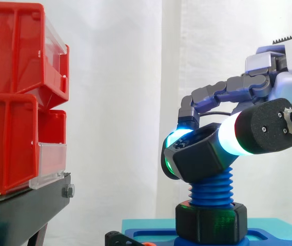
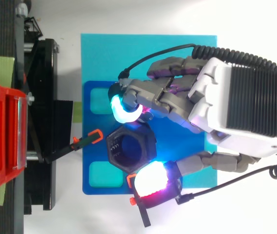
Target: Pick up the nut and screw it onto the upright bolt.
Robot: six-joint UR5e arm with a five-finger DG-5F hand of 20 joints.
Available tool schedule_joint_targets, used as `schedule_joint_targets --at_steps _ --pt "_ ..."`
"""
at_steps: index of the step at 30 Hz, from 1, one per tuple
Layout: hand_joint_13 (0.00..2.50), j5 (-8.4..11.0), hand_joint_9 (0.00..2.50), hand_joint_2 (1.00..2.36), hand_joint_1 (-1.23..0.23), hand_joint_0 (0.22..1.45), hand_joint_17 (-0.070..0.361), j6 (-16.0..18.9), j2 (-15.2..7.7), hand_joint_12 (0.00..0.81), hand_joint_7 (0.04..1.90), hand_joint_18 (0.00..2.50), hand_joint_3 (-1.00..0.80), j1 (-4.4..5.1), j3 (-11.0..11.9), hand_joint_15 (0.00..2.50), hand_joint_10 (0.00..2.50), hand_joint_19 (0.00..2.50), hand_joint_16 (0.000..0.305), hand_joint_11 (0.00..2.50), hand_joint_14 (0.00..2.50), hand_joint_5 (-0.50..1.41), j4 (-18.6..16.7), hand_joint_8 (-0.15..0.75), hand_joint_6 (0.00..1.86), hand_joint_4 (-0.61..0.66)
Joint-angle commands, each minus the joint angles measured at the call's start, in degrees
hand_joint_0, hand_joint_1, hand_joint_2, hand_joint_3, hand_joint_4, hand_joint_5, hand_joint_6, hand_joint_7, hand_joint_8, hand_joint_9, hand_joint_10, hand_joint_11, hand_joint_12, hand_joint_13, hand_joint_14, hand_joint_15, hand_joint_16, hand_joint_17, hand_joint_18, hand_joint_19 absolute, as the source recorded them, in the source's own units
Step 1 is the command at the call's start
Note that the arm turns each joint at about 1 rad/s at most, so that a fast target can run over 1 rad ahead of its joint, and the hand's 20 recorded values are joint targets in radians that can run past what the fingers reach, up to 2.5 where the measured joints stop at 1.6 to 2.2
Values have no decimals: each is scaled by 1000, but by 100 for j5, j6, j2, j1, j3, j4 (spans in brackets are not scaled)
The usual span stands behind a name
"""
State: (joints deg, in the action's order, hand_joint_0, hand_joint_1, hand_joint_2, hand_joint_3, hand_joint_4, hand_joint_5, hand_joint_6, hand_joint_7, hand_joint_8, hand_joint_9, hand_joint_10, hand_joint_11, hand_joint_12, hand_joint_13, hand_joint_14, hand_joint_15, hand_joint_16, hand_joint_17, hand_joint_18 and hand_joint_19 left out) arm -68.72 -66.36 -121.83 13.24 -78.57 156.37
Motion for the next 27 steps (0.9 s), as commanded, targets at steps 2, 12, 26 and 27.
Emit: schedule_joint_targets --at_steps 2,12,26,27 --pt "871 -186 1018 1005 -644 654 87 0 1 338 1286 664 -438 -59 0 203 10 308 39 313 8 -113 -10 314 599 161" --pt "869 -440 974 1008 -648 654 88 61 1 337 1082 663 -409 -173 0 214 10 305 39 332 8 -153 -441 309 719 145" --pt "867 -564 976 1008 -661 655 88 176 1 338 1041 661 -404 -279 0 216 11 312 39 348 8 -160 -766 308 742 145" --pt "866 -564 976 1009 -664 656 88 176 1 339 1038 661 -401 -279 0 219 11 315 39 347 9 -160 -766 308 742 140"
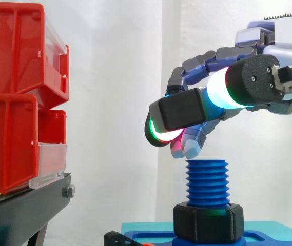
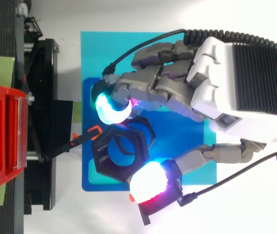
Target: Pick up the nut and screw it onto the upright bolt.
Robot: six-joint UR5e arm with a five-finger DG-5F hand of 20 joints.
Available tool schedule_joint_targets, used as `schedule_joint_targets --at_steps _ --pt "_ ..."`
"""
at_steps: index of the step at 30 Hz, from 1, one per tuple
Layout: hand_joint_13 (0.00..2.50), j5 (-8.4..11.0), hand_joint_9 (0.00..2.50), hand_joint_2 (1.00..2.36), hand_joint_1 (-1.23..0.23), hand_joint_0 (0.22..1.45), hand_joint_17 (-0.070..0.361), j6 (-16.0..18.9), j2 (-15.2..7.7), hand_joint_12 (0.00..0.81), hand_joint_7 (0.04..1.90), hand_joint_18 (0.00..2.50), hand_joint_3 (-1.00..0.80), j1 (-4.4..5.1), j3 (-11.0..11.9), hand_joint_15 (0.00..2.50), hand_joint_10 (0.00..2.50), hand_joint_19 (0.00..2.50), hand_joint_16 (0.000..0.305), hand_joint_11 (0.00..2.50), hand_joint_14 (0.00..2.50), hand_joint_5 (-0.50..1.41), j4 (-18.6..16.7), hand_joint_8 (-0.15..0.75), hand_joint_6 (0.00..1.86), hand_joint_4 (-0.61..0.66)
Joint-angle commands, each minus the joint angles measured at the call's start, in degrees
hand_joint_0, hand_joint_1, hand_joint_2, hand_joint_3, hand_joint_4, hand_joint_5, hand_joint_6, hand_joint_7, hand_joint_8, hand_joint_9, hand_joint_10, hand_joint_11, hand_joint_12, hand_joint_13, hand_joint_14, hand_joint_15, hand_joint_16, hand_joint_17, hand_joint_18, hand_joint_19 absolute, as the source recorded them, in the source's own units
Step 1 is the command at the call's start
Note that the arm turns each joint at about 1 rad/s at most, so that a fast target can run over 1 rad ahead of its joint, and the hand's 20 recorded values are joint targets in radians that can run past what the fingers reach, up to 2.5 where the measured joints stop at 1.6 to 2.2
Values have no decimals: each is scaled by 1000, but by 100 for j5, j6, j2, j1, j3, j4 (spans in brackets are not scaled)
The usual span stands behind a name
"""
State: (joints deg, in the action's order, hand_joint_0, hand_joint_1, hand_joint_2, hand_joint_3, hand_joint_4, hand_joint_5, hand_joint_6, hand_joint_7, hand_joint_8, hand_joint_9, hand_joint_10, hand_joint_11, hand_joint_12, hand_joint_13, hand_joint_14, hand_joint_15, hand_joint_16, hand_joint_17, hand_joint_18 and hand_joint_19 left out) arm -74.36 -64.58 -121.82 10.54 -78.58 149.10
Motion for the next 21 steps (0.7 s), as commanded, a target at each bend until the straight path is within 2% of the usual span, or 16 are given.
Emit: schedule_joint_targets --at_steps 1,4,7,10,11,15,21 --pt "865 -8 967 1009 -668 656 89 -11 0 339 1043 660 -396 -8 0 218 11 315 39 347 9 -162 -56 307 745 133" --pt "854 -149 934 1010 -707 664 90 -90 0 338 1020 652 -379 -17 0 221 11 315 40 341 8 -172 -109 294 761 132" --pt "848 -430 921 1010 -716 666 90 -195 0 340 1006 647 -383 -52 0 231 10 319 40 336 9 -176 -100 294 767 130" --pt "843 -606 916 1009 -720 667 91 -213 0 339 995 644 -386 -78 0 224 11 316 40 344 9 -178 -109 294 770 120" --pt "842 -746 917 1010 -721 666 90 -213 0 338 995 643 -386 -105 0 221 10 317 40 338 9 -178 -144 293 770 125" --pt "832 -861 918 1009 -723 666 90 -292 0 337 990 636 -386 -149 0 216 10 318 40 340 8 -177 -320 291 769 121" --pt "826 -931 928 1010 -725 665 90 -398 0 337 1002 635 -382 -184 0 221 11 315 40 341 10 -175 -373 294 767 115"
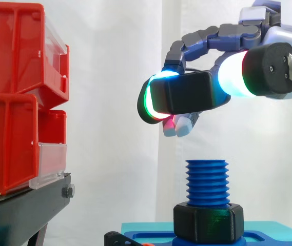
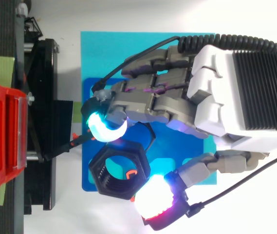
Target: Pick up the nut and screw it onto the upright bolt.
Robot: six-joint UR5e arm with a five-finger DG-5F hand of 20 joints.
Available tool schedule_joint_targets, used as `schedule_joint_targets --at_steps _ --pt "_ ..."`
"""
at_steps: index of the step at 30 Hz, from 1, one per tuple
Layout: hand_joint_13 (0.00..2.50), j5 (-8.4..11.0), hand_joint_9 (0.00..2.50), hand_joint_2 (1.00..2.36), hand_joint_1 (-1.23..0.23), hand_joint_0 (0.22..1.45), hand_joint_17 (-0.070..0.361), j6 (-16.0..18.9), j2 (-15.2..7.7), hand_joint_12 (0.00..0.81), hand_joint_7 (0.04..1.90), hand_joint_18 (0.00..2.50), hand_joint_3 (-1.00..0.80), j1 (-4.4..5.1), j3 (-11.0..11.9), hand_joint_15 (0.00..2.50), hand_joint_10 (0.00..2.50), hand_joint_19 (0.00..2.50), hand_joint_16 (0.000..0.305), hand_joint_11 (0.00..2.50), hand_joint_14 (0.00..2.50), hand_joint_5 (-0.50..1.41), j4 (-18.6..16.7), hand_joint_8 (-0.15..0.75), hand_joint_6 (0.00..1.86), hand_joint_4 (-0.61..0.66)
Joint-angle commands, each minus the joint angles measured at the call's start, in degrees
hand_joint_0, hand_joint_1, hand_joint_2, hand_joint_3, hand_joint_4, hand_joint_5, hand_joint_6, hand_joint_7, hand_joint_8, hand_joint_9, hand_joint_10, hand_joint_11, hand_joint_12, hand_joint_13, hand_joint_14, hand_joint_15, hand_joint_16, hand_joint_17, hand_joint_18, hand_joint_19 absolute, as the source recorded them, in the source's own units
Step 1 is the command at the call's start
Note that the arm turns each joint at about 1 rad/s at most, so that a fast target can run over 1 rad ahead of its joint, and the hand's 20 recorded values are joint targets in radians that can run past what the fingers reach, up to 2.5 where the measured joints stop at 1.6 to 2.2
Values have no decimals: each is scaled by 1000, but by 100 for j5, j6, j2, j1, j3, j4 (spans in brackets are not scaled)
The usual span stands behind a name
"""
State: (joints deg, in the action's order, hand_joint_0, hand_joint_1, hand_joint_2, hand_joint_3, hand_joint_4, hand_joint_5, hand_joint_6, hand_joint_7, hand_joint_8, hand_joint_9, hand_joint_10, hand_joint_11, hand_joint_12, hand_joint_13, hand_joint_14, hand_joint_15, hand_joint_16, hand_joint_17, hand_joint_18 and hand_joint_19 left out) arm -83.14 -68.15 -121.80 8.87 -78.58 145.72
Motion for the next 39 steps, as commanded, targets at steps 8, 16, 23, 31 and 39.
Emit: schedule_joint_targets --at_steps 8,16,23,31,39 --pt "830 -203 926 1010 -728 666 90 -41 -1 337 1007 635 -379 -140 -70 219 11 318 40 337 8 -174 -158 295 766 110" --pt "832 -211 924 1011 -729 666 89 135 -1 337 1006 635 -376 -228 -633 222 13 318 40 350 10 -173 -1318 295 765 112" --pt "832 -185 931 1010 -729 667 90 531 -1 338 1010 633 -376 -263 -729 226 10 321 40 340 9 -172 -1494 295 765 112" --pt "833 -115 931 1011 -732 666 90 671 -10 339 1018 635 -373 -334 -738 223 11 329 40 347 9 -171 -1415 294 763 111" --pt "832 175 933 1011 -732 666 90 1049 -10 336 1019 636 -373 -334 -1002 223 11 329 40 347 9 -170 -1520 296 761 109"
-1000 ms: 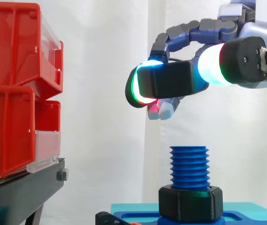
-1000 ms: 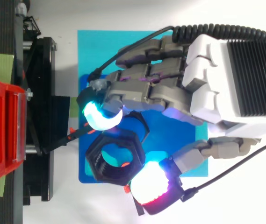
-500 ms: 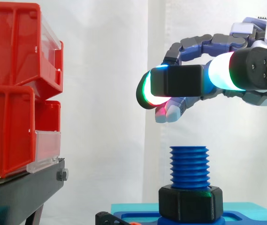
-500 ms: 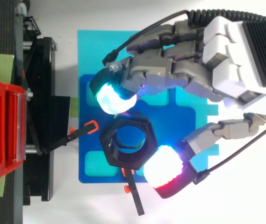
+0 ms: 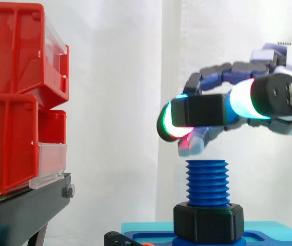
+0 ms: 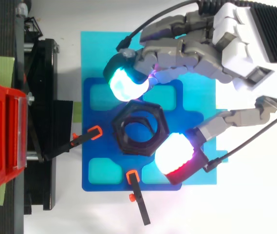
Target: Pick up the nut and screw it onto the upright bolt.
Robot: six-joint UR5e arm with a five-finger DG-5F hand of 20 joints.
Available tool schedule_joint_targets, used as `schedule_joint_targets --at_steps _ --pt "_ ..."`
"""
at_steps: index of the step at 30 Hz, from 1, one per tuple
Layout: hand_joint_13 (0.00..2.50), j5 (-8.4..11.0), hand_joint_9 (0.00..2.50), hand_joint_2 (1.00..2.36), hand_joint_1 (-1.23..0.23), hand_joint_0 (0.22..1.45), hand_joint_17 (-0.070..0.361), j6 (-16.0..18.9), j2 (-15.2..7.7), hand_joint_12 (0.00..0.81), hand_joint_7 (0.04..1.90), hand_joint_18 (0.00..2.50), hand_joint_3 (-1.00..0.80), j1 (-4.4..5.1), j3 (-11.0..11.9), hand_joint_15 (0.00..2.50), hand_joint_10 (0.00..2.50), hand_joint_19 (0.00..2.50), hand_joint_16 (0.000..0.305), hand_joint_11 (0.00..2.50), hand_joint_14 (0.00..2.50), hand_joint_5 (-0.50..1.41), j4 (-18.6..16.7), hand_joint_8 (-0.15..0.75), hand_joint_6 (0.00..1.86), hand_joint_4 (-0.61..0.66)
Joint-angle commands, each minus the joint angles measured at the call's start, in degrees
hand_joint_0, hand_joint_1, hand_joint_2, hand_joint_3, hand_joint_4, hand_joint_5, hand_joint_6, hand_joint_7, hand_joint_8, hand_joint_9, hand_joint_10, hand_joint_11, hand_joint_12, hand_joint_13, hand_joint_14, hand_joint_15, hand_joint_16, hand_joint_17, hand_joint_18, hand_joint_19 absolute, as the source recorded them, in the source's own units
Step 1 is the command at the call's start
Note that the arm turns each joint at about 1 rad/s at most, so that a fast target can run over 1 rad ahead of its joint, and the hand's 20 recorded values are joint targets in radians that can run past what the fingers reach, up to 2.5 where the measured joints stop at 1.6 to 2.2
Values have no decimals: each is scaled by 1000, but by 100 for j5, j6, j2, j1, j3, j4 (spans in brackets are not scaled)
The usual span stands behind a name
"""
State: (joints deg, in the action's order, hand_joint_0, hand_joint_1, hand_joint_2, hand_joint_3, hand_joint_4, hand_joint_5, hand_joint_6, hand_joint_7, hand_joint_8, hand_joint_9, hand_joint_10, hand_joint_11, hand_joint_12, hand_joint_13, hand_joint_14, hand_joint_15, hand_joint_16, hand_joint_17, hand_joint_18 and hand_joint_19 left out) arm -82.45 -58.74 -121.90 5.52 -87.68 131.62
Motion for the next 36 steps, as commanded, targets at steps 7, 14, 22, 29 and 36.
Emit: schedule_joint_targets --at_steps 7,14,22,29,36 --pt "834 115 933 1011 -732 666 90 153 0 339 1024 635 -370 2 -91 224 11 329 40 346 9 -169 -84 296 761 108" --pt "835 194 934 1011 -733 667 90 179 -18 339 1026 635 -371 19 -91 223 11 321 40 345 9 -168 -102 295 760 111" --pt "834 220 933 1012 -734 666 90 179 -18 338 1028 631 -367 55 -91 227 13 329 40 347 9 -167 -102 296 758 107" --pt "833 256 933 1012 -735 666 90 170 -18 339 1035 631 -362 81 -91 223 13 329 40 348 9 -166 -84 296 757 105" --pt "833 361 934 1011 -736 667 90 179 -9 338 1040 631 -364 151 -284 224 11 329 40 359 9 -165 -339 295 756 104"
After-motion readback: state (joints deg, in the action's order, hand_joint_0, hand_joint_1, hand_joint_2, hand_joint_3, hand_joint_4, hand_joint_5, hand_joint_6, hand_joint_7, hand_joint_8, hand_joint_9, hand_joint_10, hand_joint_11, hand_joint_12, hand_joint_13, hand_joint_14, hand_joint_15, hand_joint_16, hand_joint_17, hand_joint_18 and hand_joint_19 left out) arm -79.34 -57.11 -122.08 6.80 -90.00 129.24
